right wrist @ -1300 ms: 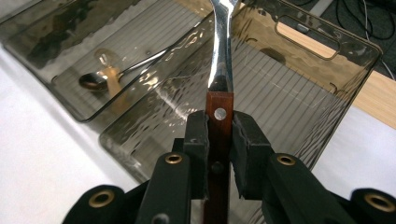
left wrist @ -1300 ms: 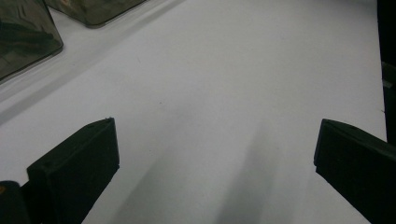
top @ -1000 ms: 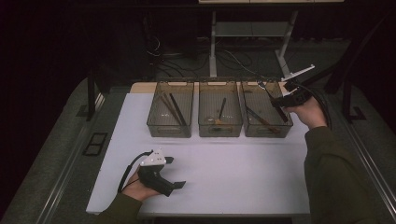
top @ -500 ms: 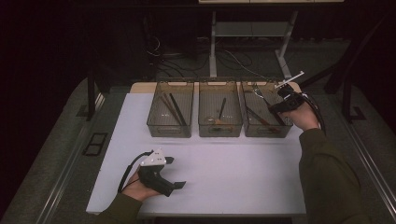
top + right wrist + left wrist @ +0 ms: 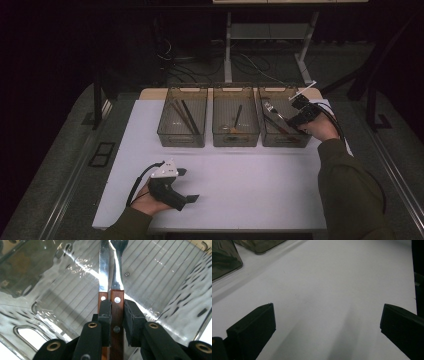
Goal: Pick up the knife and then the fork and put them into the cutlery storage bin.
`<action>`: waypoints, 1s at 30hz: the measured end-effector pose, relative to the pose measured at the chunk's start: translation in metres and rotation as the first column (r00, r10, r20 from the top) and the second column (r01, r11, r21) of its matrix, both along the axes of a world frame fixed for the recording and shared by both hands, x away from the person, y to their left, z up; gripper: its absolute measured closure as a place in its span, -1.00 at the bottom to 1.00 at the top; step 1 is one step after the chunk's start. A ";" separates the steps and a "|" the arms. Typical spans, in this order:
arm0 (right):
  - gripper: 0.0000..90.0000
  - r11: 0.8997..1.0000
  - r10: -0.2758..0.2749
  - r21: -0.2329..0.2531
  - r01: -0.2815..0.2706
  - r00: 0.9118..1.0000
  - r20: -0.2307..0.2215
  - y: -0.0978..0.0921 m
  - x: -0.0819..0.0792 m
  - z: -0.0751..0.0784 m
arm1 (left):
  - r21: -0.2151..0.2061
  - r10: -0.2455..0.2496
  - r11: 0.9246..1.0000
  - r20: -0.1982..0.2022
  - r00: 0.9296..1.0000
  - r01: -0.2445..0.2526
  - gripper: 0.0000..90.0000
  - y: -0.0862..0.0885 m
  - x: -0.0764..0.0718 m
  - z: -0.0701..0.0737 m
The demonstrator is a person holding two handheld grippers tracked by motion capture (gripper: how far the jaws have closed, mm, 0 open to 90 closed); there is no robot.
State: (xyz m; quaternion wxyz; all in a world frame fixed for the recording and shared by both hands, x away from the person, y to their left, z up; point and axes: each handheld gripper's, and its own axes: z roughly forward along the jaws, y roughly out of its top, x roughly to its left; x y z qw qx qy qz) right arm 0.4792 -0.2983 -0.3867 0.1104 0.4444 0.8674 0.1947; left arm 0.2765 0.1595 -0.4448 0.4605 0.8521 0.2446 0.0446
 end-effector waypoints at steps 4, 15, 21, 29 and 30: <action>0.72 1.000 -0.003 0.000 0.003 1.000 0.004 0.001 0.000 0.001 | 0.000 -0.001 1.000 0.001 1.000 0.001 -1.00 0.000 0.000 0.000; 0.52 0.998 -0.013 0.060 0.012 1.000 0.018 -0.005 -0.003 0.005 | 0.000 0.001 1.000 0.000 1.000 -0.001 -1.00 0.000 0.000 0.000; 0.28 0.993 -0.032 0.119 0.027 0.999 0.044 -0.013 -0.009 0.007 | 0.000 0.004 1.000 0.000 1.000 -0.004 -1.00 0.000 0.000 0.000; 0.01 0.982 -0.038 0.186 0.024 0.997 0.073 -0.023 -0.019 0.009 | -0.002 0.008 1.000 -0.003 1.000 -0.008 -1.00 0.000 0.002 0.000; -0.01 0.980 -0.036 0.199 0.019 0.996 0.081 -0.023 -0.021 0.009 | -0.001 0.009 1.000 -0.003 1.000 -0.009 -1.00 0.001 0.002 0.000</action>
